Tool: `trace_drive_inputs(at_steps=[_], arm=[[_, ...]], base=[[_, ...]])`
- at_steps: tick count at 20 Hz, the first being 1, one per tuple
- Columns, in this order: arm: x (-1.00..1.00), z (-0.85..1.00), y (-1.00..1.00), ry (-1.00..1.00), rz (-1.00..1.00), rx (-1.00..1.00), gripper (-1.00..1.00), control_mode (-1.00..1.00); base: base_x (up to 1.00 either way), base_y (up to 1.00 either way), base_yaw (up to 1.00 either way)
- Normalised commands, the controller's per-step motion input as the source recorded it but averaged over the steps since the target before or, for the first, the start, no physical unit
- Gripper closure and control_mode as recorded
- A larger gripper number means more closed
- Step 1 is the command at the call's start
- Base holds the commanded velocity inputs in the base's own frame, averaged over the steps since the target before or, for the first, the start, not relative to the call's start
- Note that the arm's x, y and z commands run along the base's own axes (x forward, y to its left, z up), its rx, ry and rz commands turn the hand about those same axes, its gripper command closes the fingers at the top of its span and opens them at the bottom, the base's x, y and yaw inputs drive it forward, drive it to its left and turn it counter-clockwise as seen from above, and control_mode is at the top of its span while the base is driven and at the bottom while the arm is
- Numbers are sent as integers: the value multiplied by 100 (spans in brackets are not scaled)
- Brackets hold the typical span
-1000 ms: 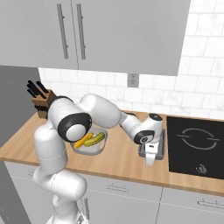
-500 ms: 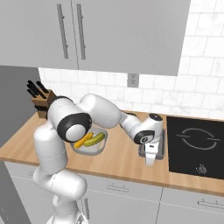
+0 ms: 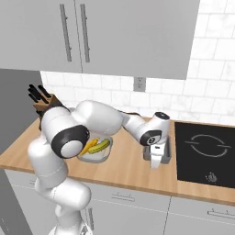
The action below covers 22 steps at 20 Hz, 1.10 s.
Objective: Take the meat container that has the chicken drumstick and place it on the second highest rack of the freezer. Then take the vegetable container that has the cucumber and corn and place it on the highest rack of the freezer.
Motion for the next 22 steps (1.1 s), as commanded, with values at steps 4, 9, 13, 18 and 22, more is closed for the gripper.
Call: trace_drive_inputs(at_steps=[4,9,13,18,22], arm=[[-22,75,29,-1,0,0,100,-100],[-14,71,39,0,0,0,100,-100],[-30,64,44,0,-3,-1,100,-100],[-46,54,54,-1,-5,-2,100,-100],[-56,36,68,-2,-9,-4,100,-100]], base=[[0,0,0],[0,0,0],[0,0,0],[0,0,0],[0,0,0]])
